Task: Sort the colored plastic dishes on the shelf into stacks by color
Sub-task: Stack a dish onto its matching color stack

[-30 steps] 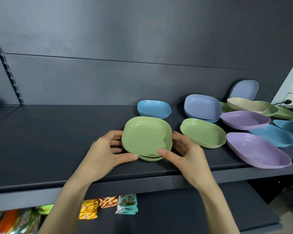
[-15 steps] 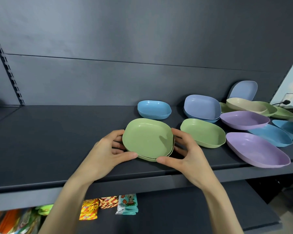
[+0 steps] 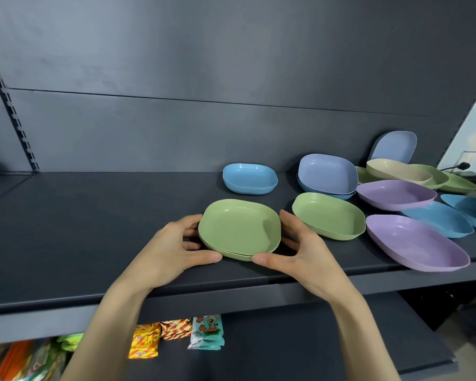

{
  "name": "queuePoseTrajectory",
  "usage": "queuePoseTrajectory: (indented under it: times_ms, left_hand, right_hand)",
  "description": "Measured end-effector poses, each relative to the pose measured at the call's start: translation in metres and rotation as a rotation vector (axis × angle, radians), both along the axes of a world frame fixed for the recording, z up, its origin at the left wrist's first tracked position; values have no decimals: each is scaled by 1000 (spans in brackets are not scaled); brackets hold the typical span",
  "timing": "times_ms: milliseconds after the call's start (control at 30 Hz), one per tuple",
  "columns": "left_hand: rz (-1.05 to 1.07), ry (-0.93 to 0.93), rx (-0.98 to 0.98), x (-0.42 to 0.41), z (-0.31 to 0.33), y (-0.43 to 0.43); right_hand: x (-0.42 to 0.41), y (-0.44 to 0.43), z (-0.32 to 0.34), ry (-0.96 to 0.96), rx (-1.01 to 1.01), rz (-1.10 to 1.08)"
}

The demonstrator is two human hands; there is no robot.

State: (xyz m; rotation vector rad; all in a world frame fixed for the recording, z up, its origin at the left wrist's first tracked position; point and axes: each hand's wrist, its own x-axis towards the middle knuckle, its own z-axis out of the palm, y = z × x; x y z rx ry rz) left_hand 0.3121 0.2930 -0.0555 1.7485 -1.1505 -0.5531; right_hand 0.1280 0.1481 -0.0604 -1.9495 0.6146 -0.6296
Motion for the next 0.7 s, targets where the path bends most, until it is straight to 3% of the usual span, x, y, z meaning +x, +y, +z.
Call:
queuePoseTrajectory:
  times_ms: [333, 700]
  left_hand:
    - [19, 86, -179, -13, 11, -7]
    - [-146, 126, -182, -52, 42, -110]
  right_hand:
    - [-13, -8, 8, -108, 48, -37]
    - [-78, -91, 61, 39, -108, -146]
